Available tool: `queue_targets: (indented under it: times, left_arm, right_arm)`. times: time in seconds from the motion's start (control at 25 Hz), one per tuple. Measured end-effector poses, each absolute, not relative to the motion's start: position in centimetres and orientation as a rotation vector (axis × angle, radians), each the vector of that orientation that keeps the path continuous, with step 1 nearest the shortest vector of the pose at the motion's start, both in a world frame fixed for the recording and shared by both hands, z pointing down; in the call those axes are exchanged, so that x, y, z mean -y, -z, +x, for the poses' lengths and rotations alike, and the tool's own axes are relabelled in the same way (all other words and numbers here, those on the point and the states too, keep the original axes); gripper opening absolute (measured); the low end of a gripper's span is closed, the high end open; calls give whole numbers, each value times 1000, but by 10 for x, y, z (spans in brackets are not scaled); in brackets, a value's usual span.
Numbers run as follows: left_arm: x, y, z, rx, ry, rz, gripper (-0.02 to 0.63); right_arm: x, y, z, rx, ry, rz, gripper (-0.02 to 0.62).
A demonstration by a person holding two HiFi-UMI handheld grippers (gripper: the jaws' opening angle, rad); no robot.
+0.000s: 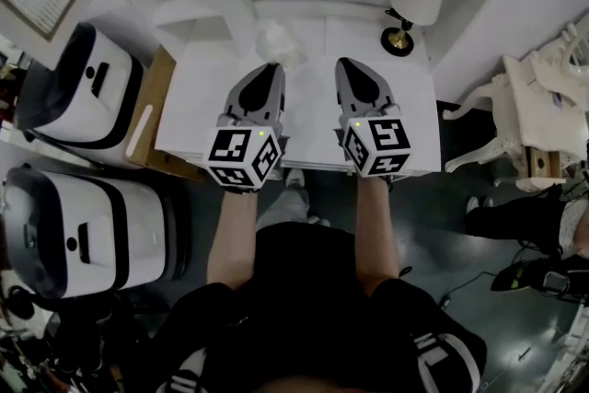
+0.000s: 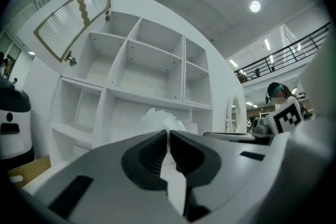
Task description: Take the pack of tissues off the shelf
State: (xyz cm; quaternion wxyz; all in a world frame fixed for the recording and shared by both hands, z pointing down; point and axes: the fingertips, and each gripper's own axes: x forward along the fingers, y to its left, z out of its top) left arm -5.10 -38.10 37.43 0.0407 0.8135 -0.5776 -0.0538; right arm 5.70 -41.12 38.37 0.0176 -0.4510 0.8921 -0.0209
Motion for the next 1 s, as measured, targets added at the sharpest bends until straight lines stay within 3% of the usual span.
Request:
queue_targets:
  times: [1.0]
  left_arm:
    - [366,-403,-19,1676,81,2547,28]
  right_arm:
    - [405,-386,73,-2804,50,-1391,20]
